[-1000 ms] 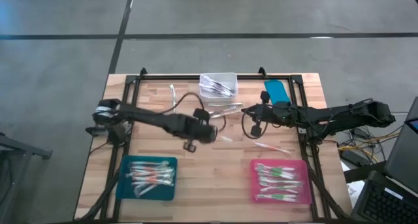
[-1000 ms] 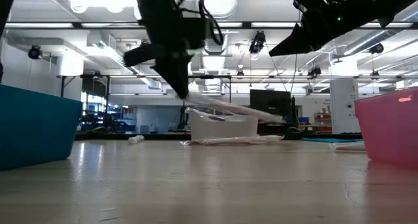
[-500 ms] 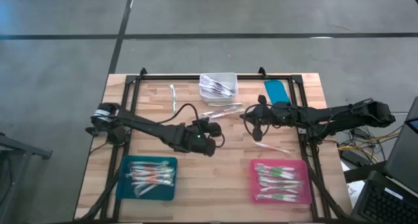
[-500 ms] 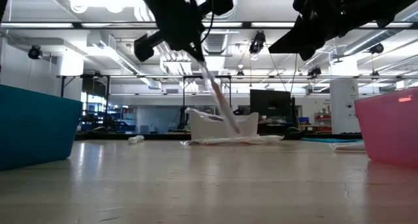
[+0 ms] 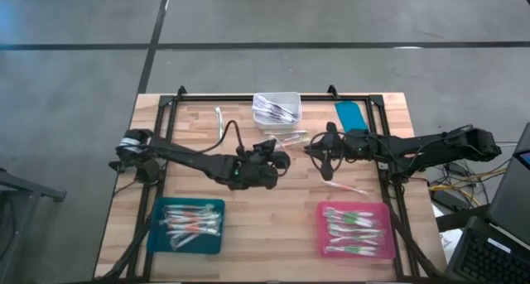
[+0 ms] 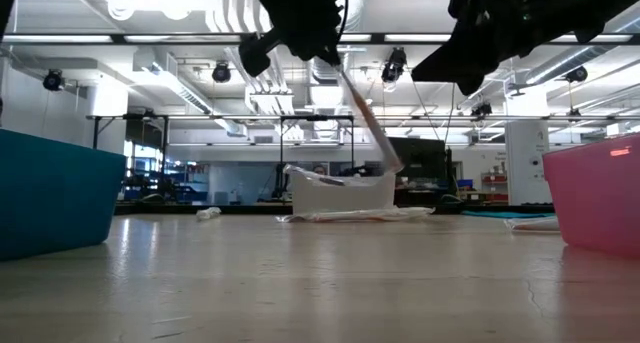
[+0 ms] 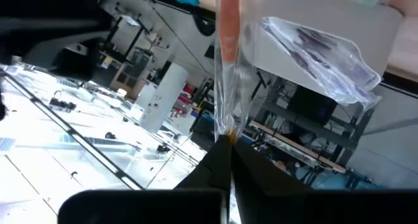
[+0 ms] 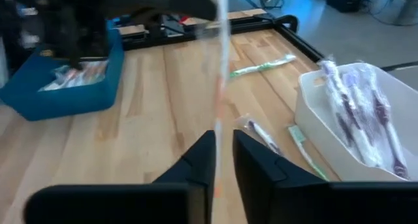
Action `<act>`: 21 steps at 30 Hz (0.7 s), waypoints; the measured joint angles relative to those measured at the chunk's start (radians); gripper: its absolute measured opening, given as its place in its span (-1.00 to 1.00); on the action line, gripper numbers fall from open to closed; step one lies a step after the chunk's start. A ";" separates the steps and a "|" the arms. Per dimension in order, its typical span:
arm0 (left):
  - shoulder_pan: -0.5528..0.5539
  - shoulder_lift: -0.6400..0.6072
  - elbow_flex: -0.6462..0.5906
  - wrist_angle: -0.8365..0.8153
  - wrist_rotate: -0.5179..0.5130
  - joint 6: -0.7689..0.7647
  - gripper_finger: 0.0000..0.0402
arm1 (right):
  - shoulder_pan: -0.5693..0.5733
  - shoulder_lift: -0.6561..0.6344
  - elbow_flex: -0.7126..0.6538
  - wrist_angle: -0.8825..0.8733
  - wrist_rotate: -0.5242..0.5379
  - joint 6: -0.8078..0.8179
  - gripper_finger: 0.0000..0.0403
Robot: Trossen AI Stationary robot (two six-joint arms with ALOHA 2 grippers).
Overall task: Pick & Place Toothbrushes
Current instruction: Put the violet toothbrush into the white bin
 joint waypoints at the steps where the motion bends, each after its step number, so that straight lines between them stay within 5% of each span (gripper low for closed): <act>1: 0.005 0.000 0.001 -0.001 0.000 0.005 -0.97 | 0.000 0.000 0.000 0.000 -0.009 -0.002 -0.72; 12: 0.034 0.000 0.028 0.025 0.033 0.098 -0.97 | -0.003 0.085 0.000 0.088 -0.009 0.000 -0.20; 21: 0.036 0.000 0.099 0.043 0.035 0.109 -0.98 | -0.052 0.211 0.050 0.101 -0.006 -0.017 0.02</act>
